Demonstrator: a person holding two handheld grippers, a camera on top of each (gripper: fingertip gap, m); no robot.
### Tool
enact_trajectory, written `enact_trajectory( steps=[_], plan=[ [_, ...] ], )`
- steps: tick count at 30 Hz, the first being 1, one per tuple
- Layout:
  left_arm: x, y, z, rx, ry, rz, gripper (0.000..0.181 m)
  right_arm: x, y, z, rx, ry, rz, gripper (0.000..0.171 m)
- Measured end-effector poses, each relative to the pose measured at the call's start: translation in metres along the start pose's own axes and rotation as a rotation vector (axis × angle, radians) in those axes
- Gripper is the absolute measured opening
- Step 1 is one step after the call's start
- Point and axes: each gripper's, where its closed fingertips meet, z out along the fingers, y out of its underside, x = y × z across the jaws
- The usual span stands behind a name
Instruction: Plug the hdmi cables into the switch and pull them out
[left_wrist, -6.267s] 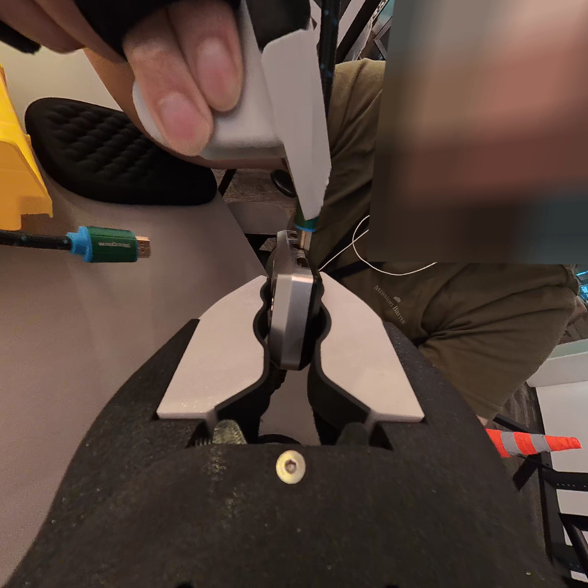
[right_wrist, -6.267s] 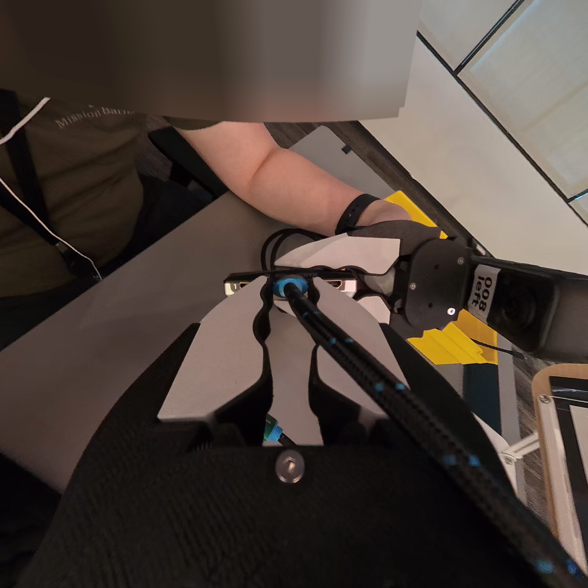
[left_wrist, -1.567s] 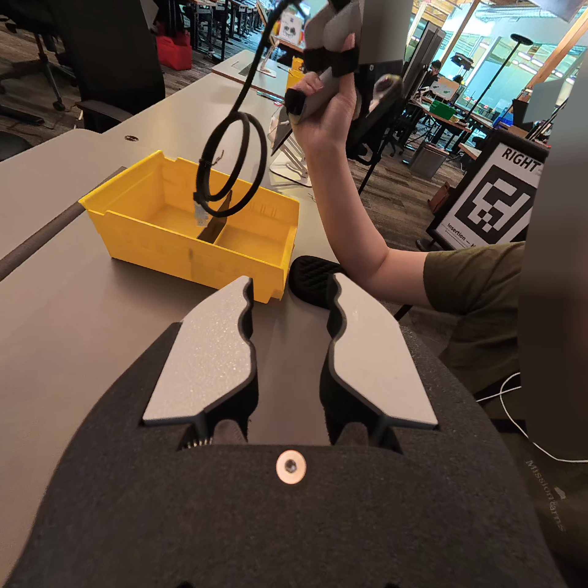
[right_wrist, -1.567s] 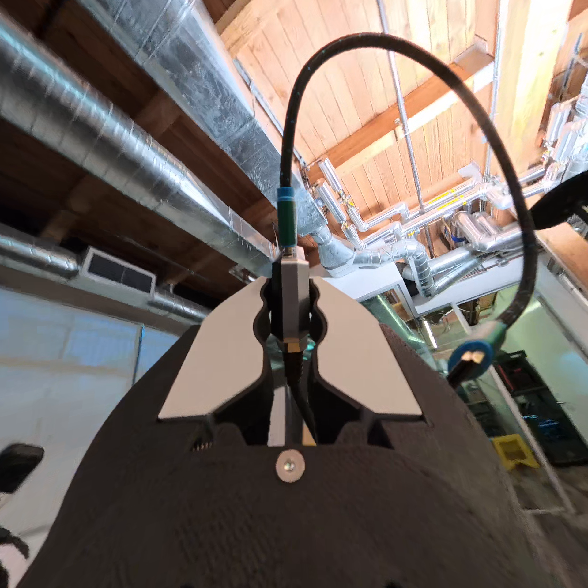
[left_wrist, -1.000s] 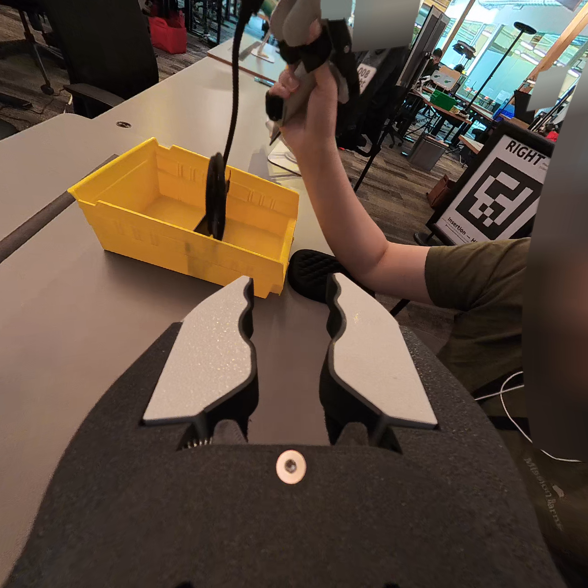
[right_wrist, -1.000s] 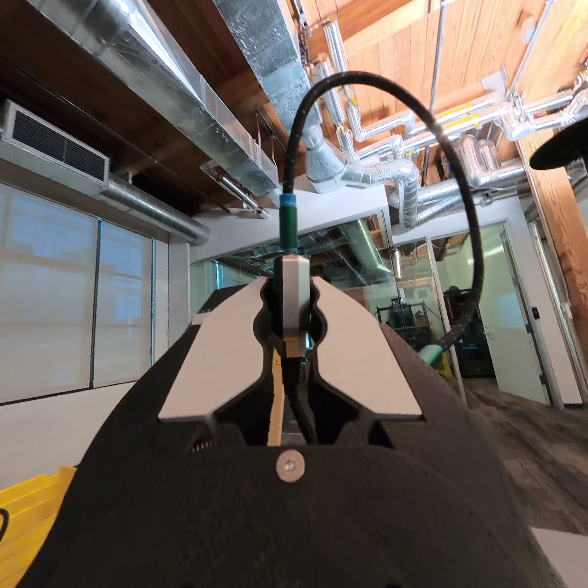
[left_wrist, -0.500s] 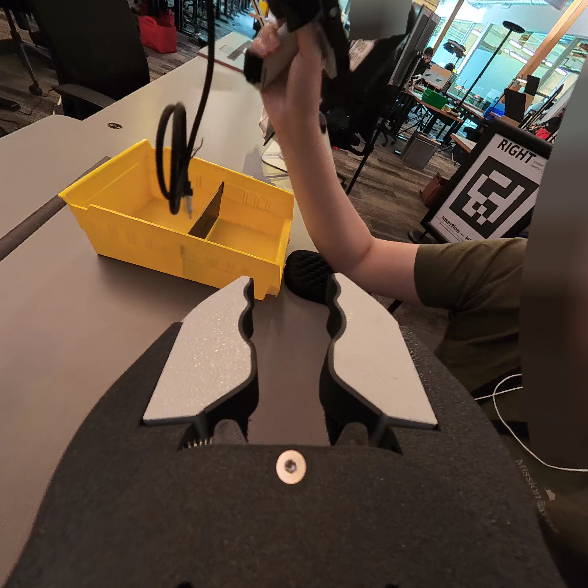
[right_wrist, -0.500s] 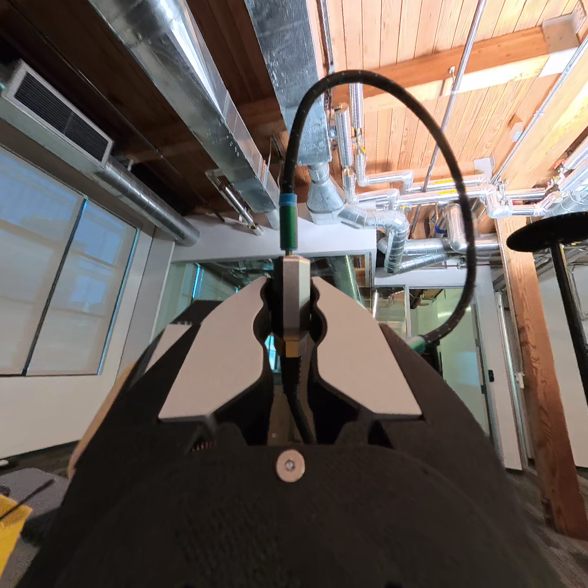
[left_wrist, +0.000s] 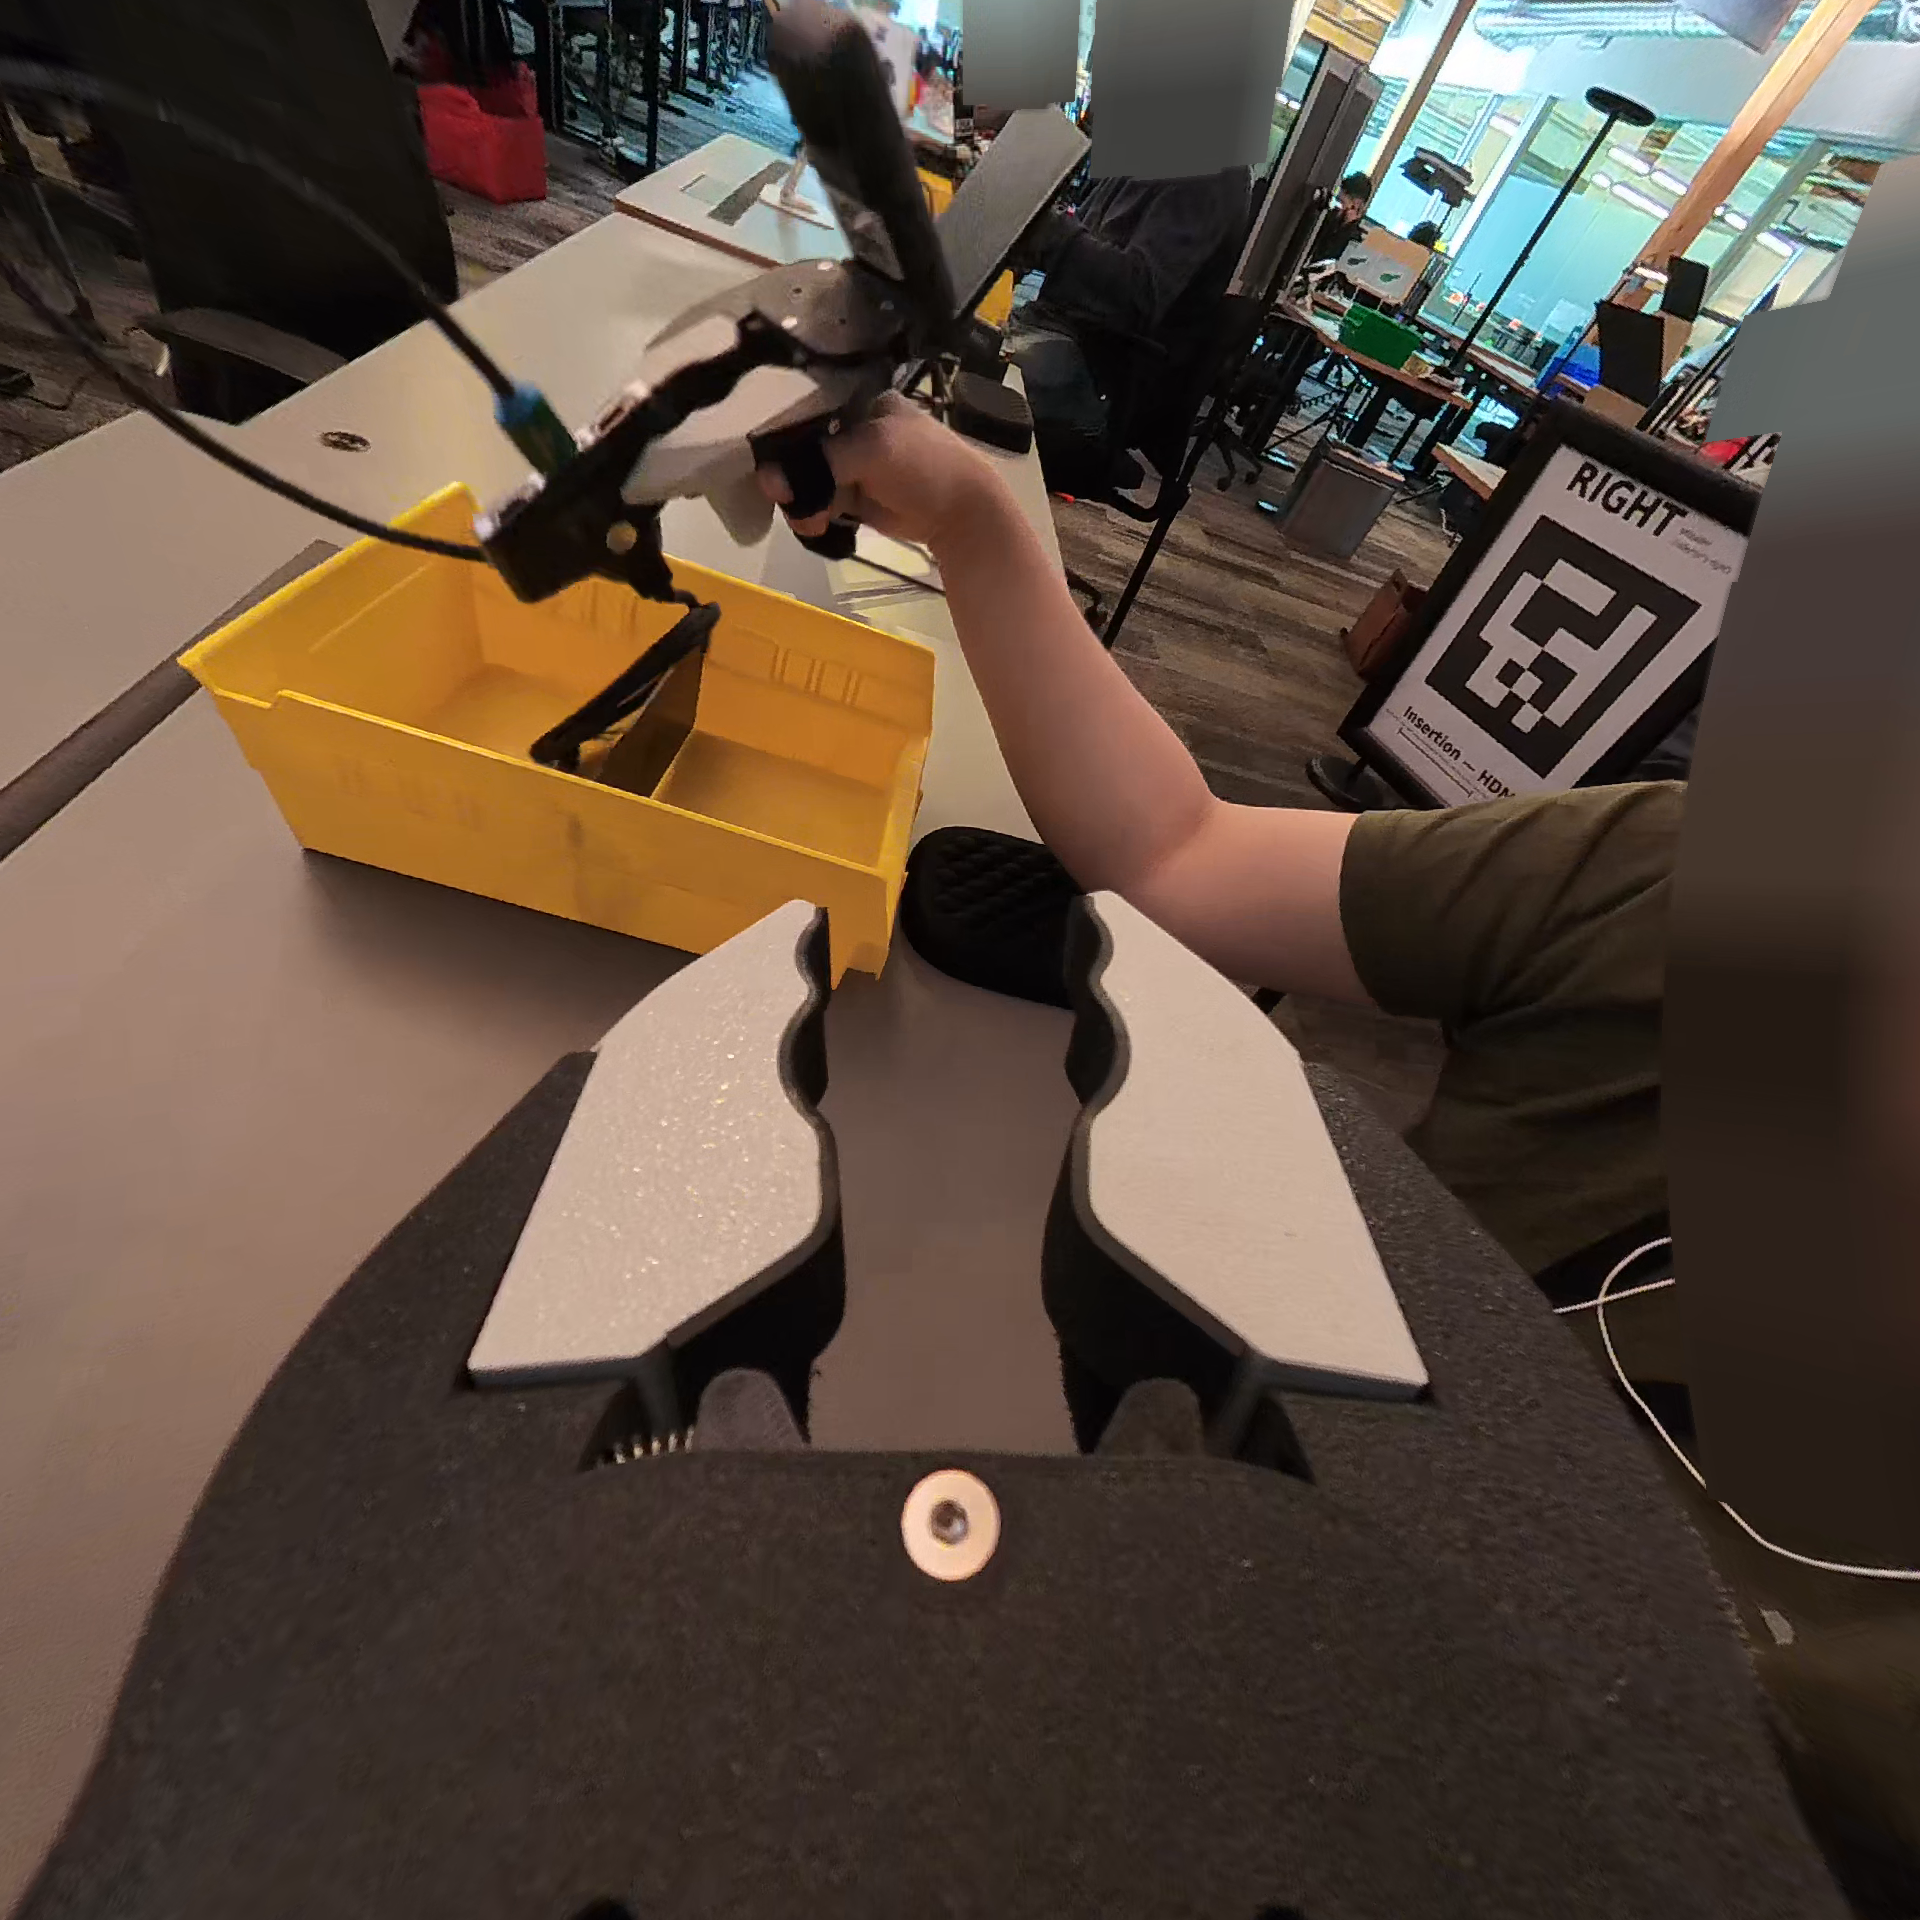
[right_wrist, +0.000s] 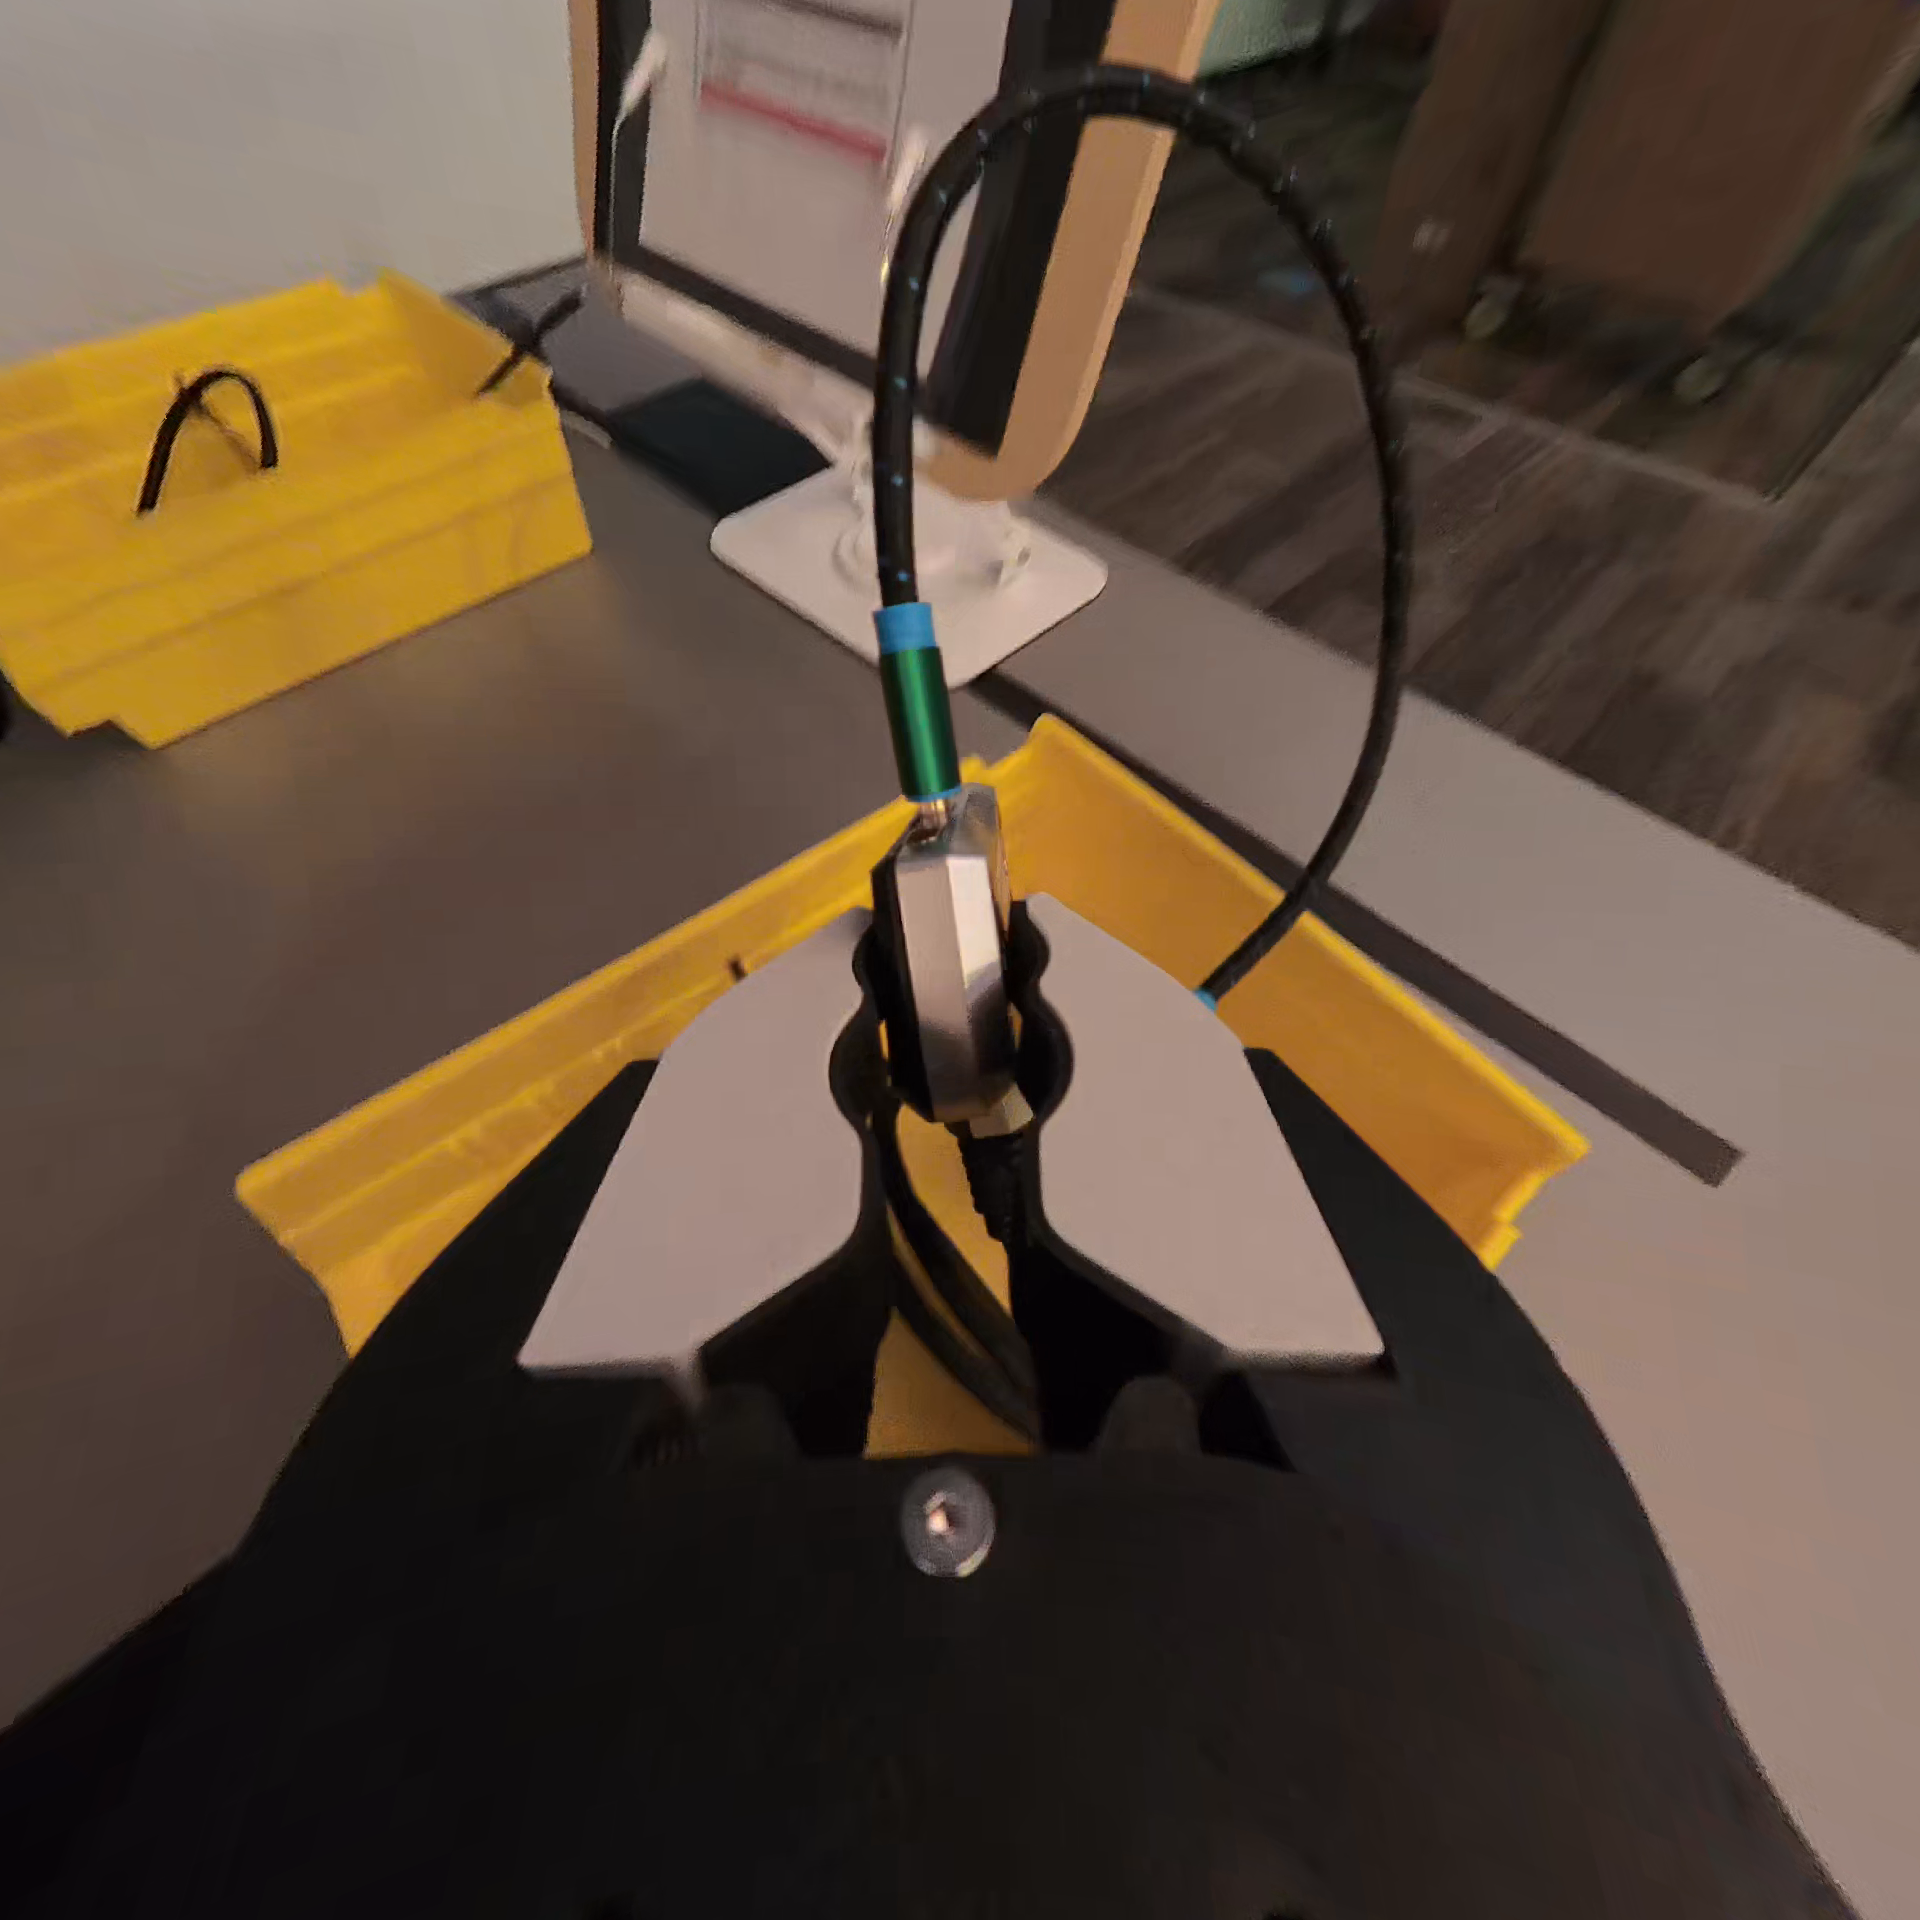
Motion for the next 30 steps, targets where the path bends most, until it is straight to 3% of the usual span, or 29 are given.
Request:
enact_trajectory(
  steps=[7, 13, 17, 21, 25, 27, 30],
  plan=[
    [0.005, 0.0, -0.002, -0.006, 0.003, 0.016, 0.043, -0.013, 0.029, 0.032, -0.124, -0.094, -0.099, 0.023],
    [0.001, 0.003, 0.003, -0.021, 0.007, -0.008, 0.042, -0.021, 0.063, 0.073, -0.361, -0.087, -0.16, 0.026],
    [-0.001, 0.006, 0.007, -0.038, 0.004, -0.009, 0.043, -0.017, 0.061, 0.075, -0.376, -0.05, -0.186, 0.025],
    [-0.001, 0.007, 0.007, -0.046, 0.002, -0.013, 0.043, -0.018, 0.069, 0.069, -0.415, -0.08, -0.128, 0.036],
    [-0.002, 0.006, 0.005, -0.04, -0.002, -0.016, 0.042, -0.028, 0.054, 0.046, -0.35, -0.165, -0.115, 0.042],
    [-0.002, 0.006, 0.004, -0.038, -0.002, -0.016, 0.043, -0.035, 0.03, 0.029, -0.22, -0.212, -0.106, 0.032],
    [-0.003, 0.006, 0.005, -0.041, -0.008, -0.017, 0.043, -0.002, -0.02, 0.012, 0.059, -0.024, 0.009, 0.031]
  ],
)
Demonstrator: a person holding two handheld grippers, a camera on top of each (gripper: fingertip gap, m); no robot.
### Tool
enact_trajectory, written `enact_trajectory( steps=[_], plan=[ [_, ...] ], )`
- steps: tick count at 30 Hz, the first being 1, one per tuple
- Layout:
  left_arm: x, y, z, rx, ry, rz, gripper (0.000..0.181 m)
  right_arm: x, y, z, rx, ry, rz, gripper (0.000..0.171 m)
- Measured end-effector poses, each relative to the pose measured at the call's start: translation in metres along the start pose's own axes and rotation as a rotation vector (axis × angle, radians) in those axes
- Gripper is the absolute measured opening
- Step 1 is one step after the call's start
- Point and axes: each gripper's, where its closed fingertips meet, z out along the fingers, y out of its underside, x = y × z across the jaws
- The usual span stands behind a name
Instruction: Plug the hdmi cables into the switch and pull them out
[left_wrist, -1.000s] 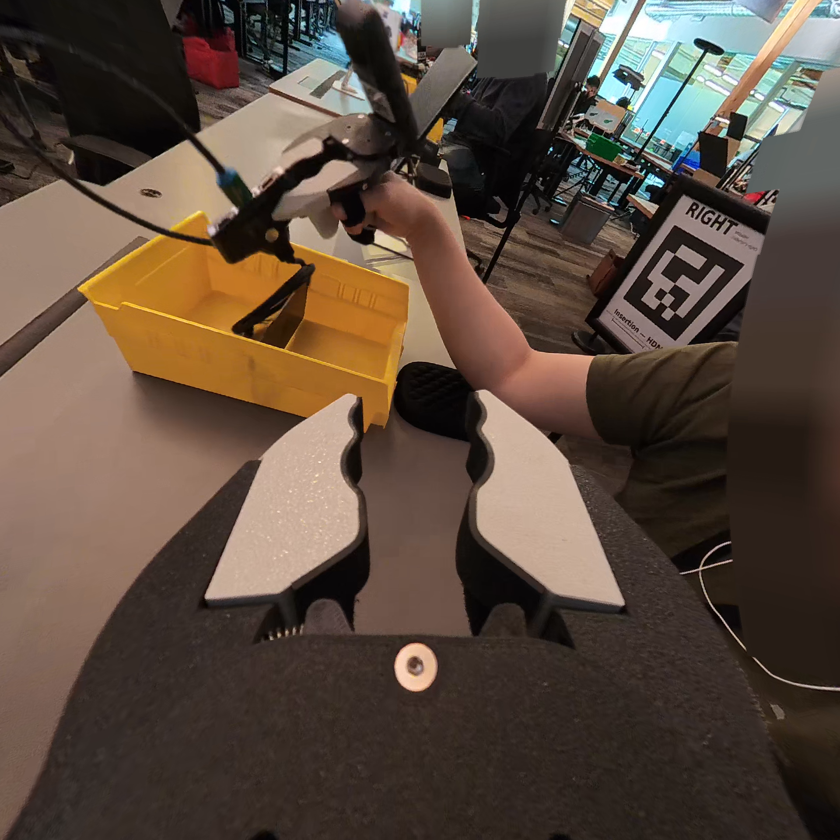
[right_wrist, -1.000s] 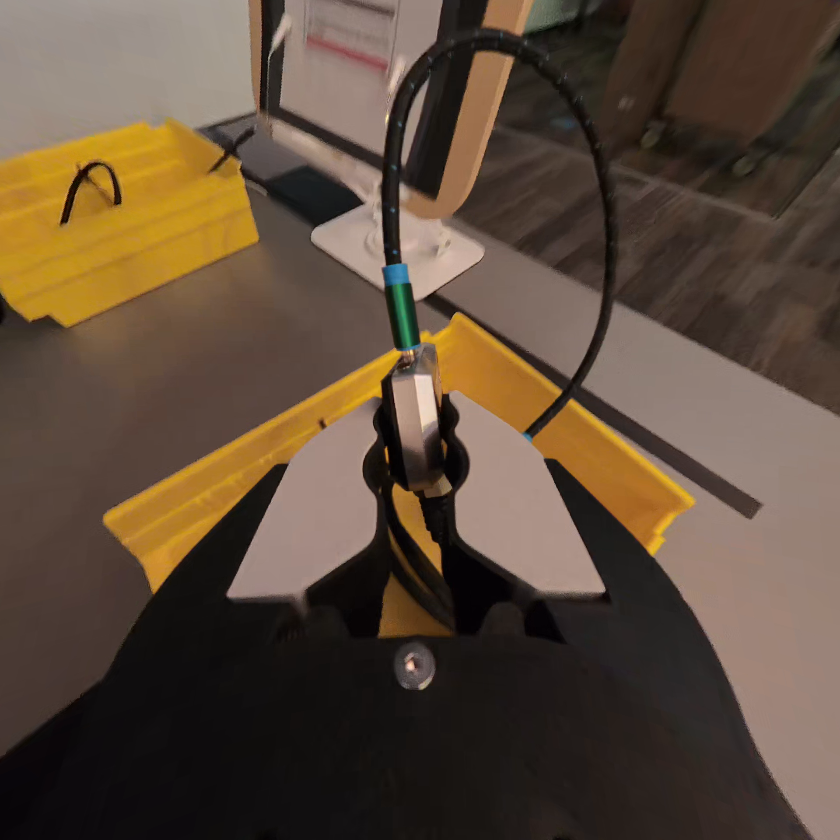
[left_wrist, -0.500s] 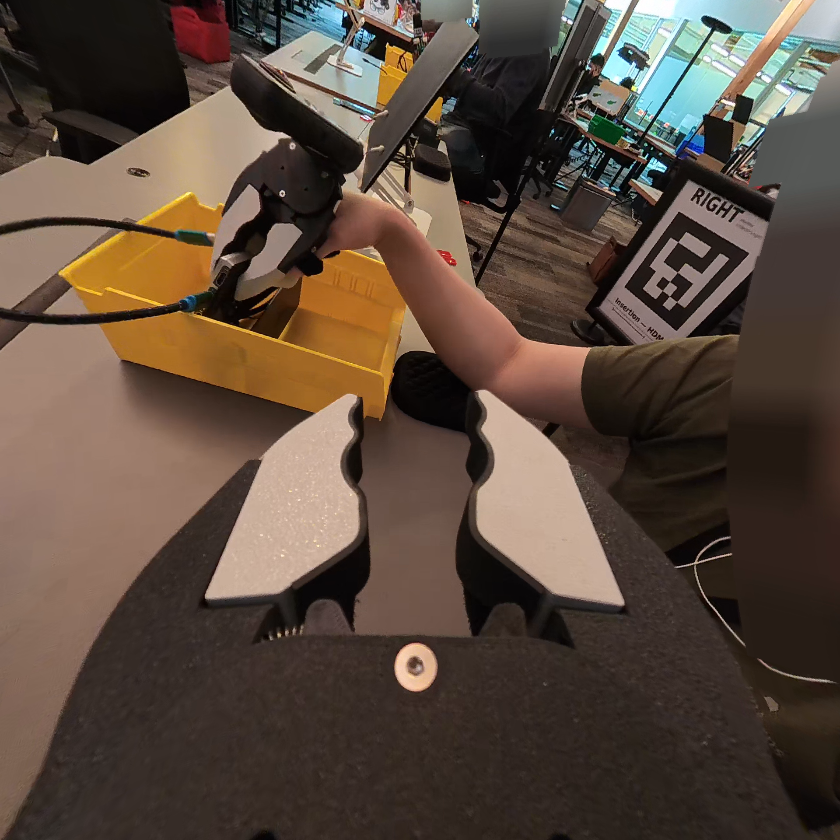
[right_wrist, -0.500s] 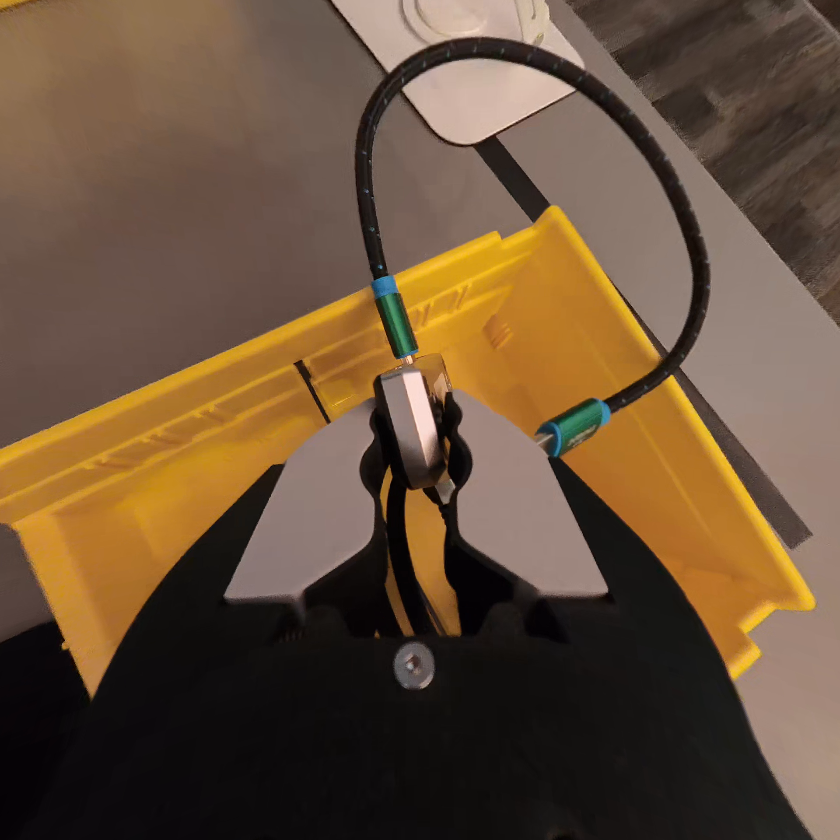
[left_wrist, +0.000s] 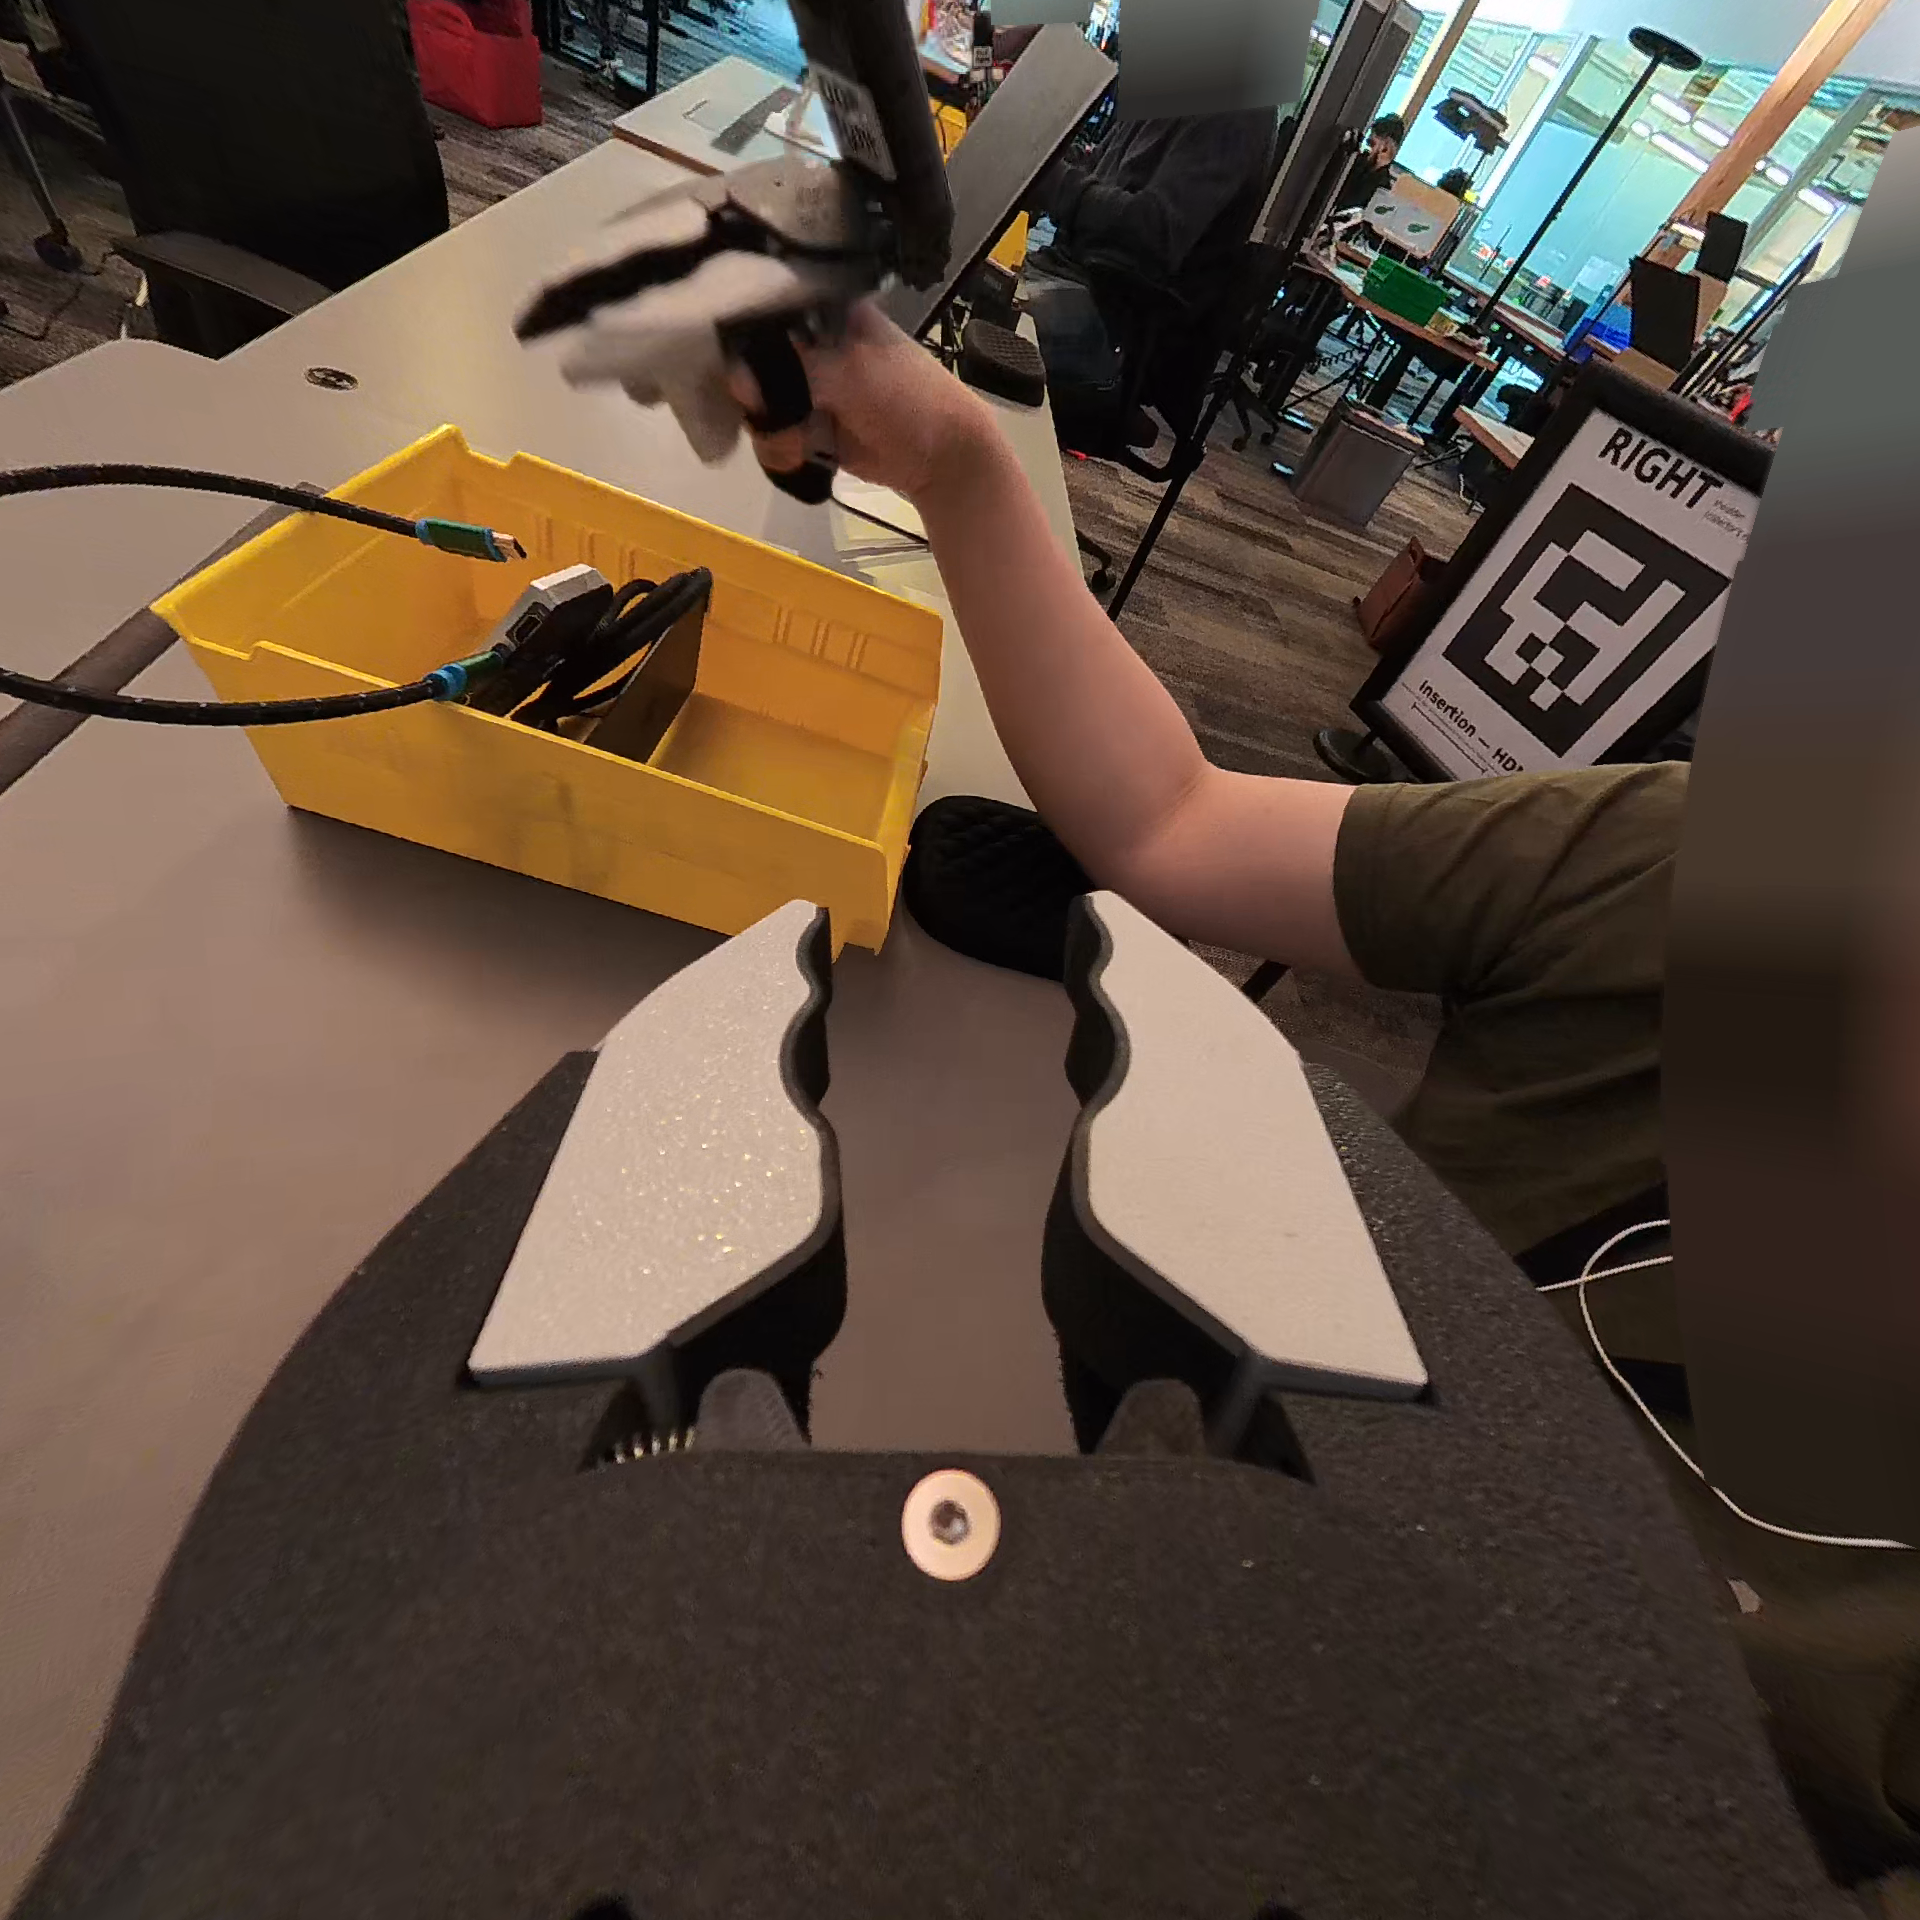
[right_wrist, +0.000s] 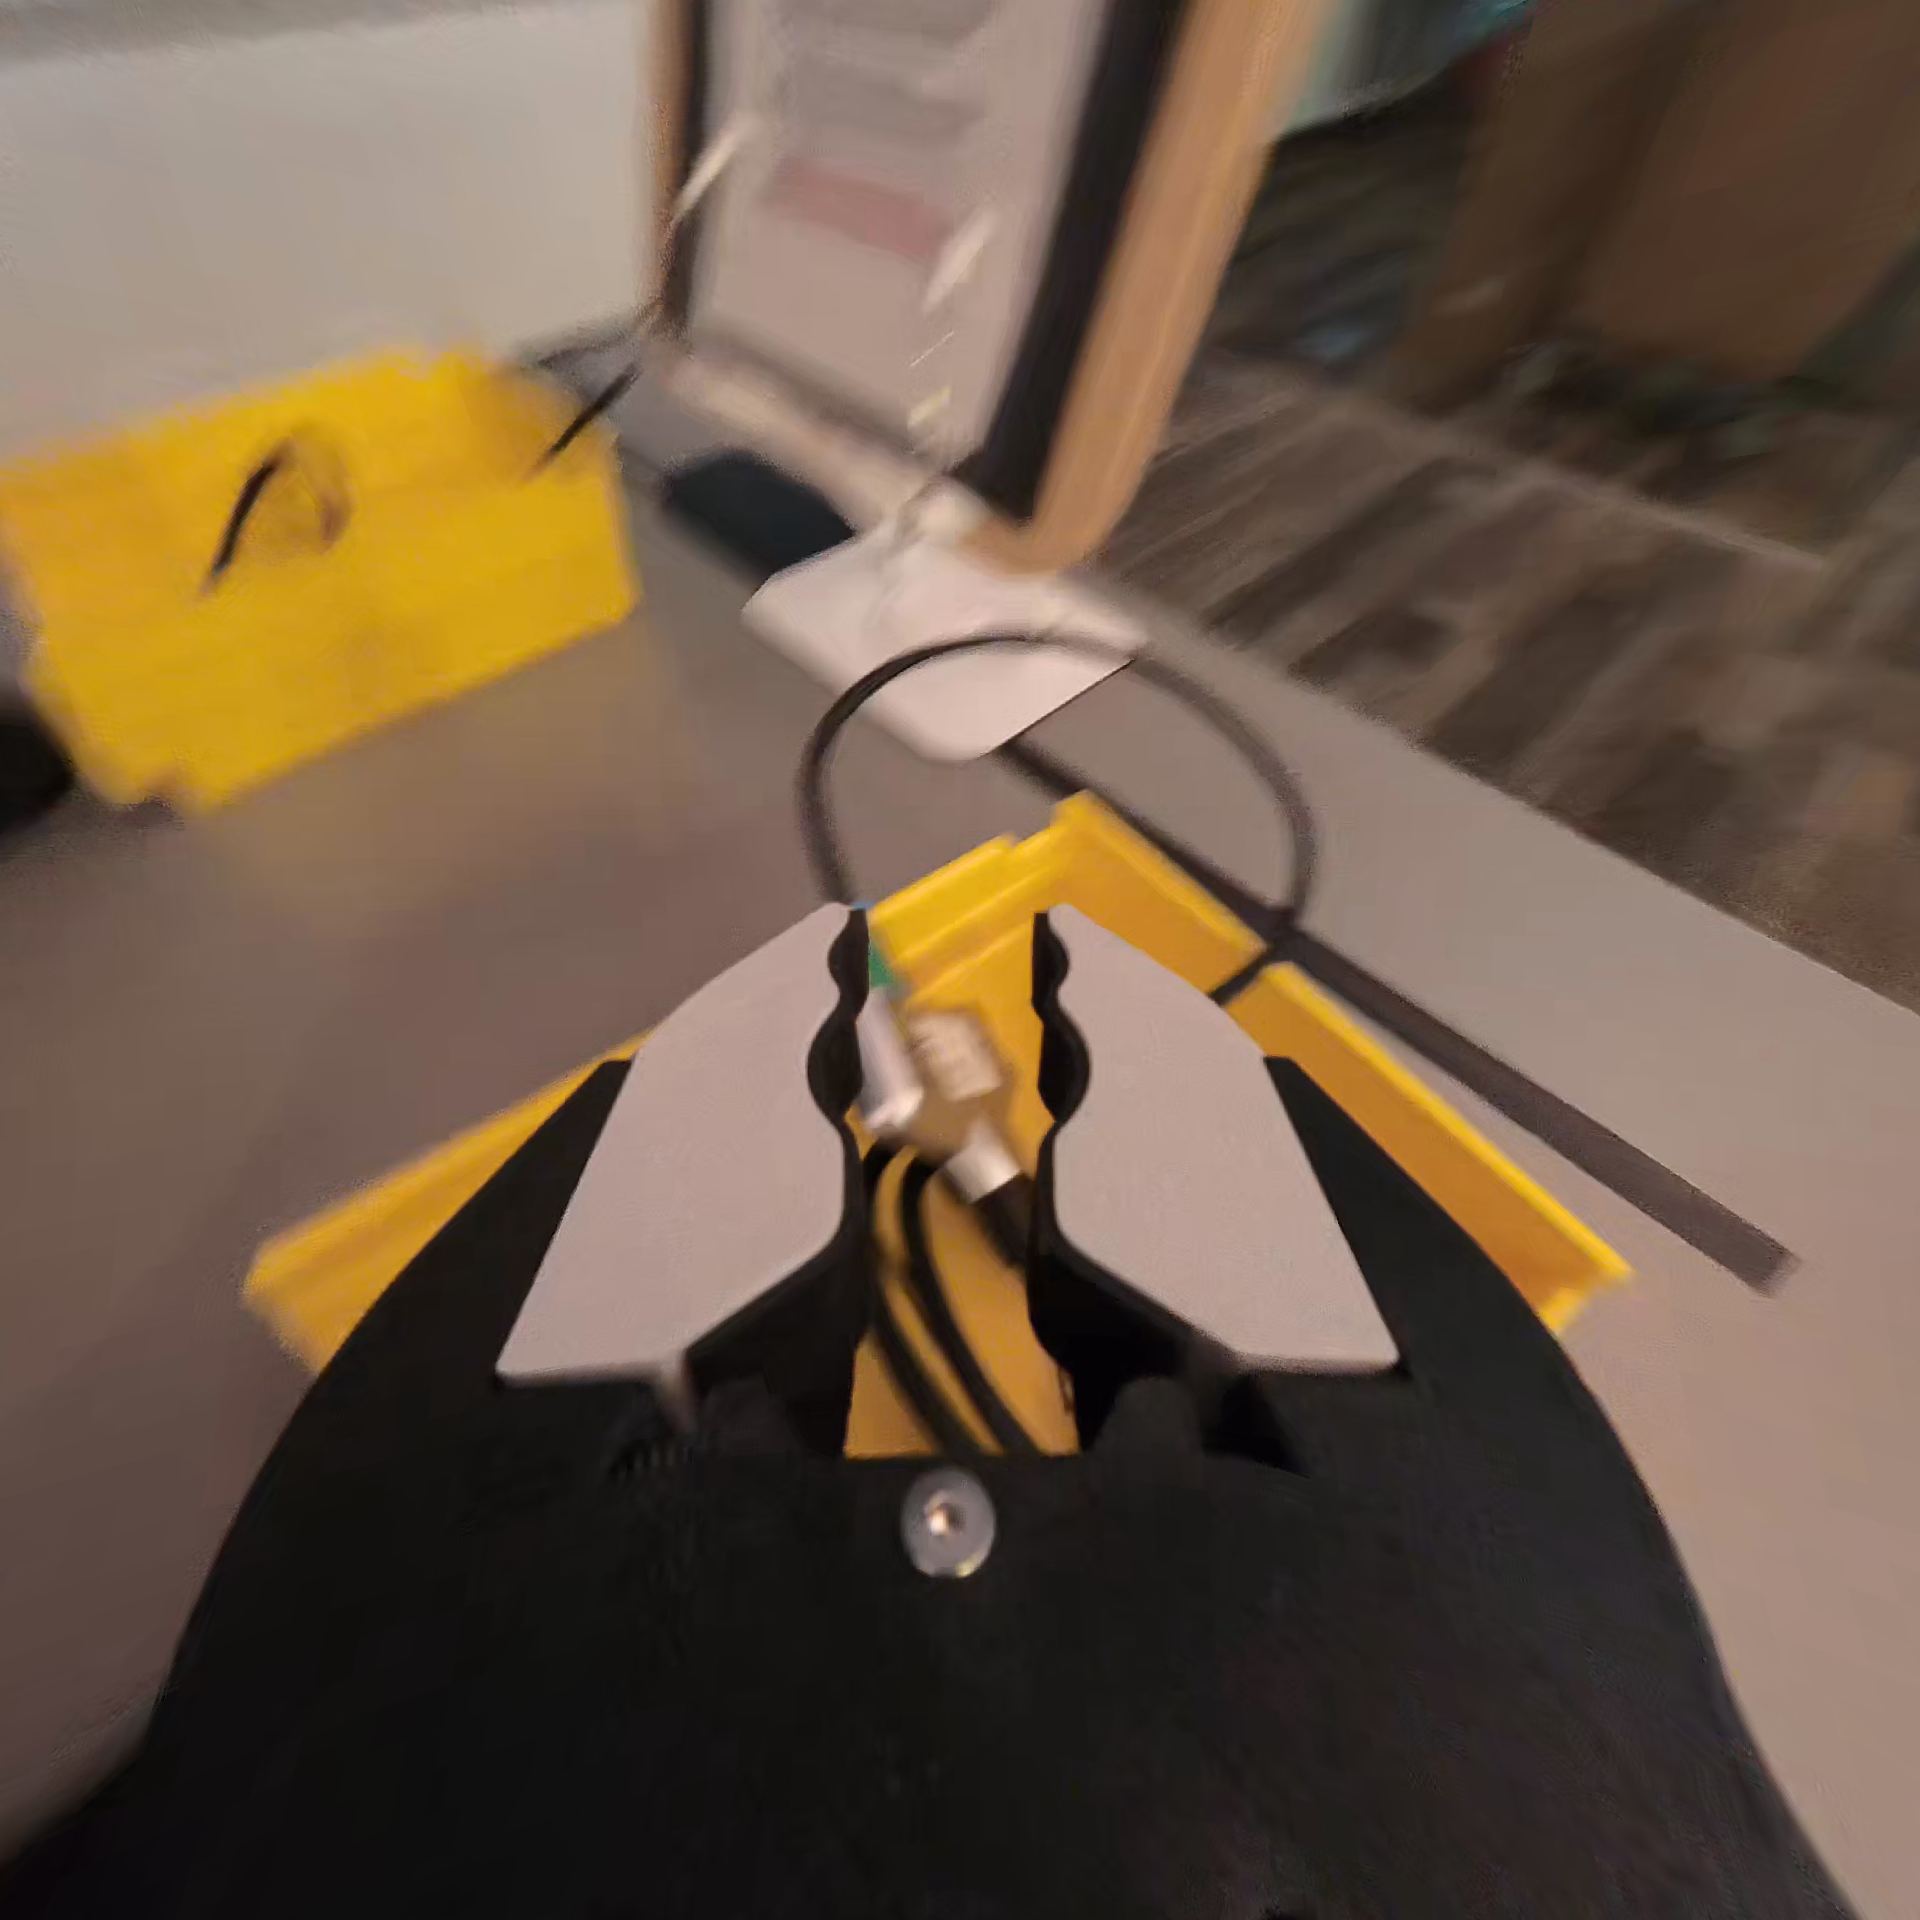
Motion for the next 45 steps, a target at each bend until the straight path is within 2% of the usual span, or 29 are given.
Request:
enact_trajectory(
  steps=[2, 4, 6, 9, 10, 12, 13, 17, 19, 23, 27, 31, 37, 40, 45],
  plan=[
    [-0.001, 0.001, 0.002, -0.006, 0.002, -0.005, 0.042, 0.033, -0.011, -0.002, 0.083, 0.156, 0.18, 0.034],
    [-0.001, 0.003, 0.004, -0.014, 0.001, -0.009, 0.042, 0.035, -0.001, 0.012, 0.046, 0.143, 0.249, 0.037],
    [-0.002, 0.005, 0.007, -0.024, 0.0, -0.009, 0.042, 0.04, 0.024, 0.028, -0.113, 0.202, 0.247, 0.045],
    [-0.003, 0.007, 0.009, -0.038, -0.001, -0.014, 0.042, 0.047, 0.058, 0.042, -0.334, 0.331, 0.188, 0.049],
    [-0.003, 0.008, 0.009, -0.039, 0.001, -0.016, 0.042, 0.047, 0.068, 0.044, -0.401, 0.347, 0.191, 0.046],
    [-0.004, 0.008, 0.009, -0.041, 0.002, -0.02, 0.042, 0.052, 0.084, 0.044, -0.499, 0.386, 0.181, 0.024],
    [-0.004, 0.008, 0.009, -0.041, 0.002, -0.021, 0.042, 0.052, 0.088, 0.044, -0.522, 0.38, 0.167, 0.019],
    [-0.004, 0.008, 0.008, -0.042, -0.002, -0.019, 0.042, 0.049, 0.082, 0.032, -0.51, 0.342, 0.171, 0.016],
    [-0.004, 0.007, 0.006, -0.038, -0.004, -0.016, 0.042, 0.043, 0.089, 0.017, -0.584, 0.319, 0.142, 0.016],
    [-0.004, 0.007, 0.005, -0.034, -0.004, -0.02, 0.042, 0.036, 0.128, -0.001, -0.81, 0.268, 0.141, 0.016],
    [-0.003, 0.009, 0.006, -0.047, -0.003, -0.021, 0.042, 0.038, 0.135, 0.003, -0.83, 0.256, 0.179, 0.015],
    [-0.003, 0.011, 0.008, -0.059, -0.004, -0.023, 0.042, 0.058, 0.132, 0.009, -0.787, 0.351, 0.152, 0.014],
    [-0.005, 0.013, 0.004, -0.069, -0.008, -0.034, 0.041, 0.061, 0.132, 0.014, -0.739, 0.331, 0.179, 0.016],
    [-0.006, 0.01, -0.003, -0.053, -0.02, -0.034, 0.041, 0.06, 0.128, 0.011, -0.728, 0.331, 0.176, 0.028],
    [-0.007, 0.005, -0.03, -0.026, -0.071, -0.026, 0.041, 0.059, 0.108, -0.001, -0.693, 0.378, 0.127, 0.031]
  ],
)
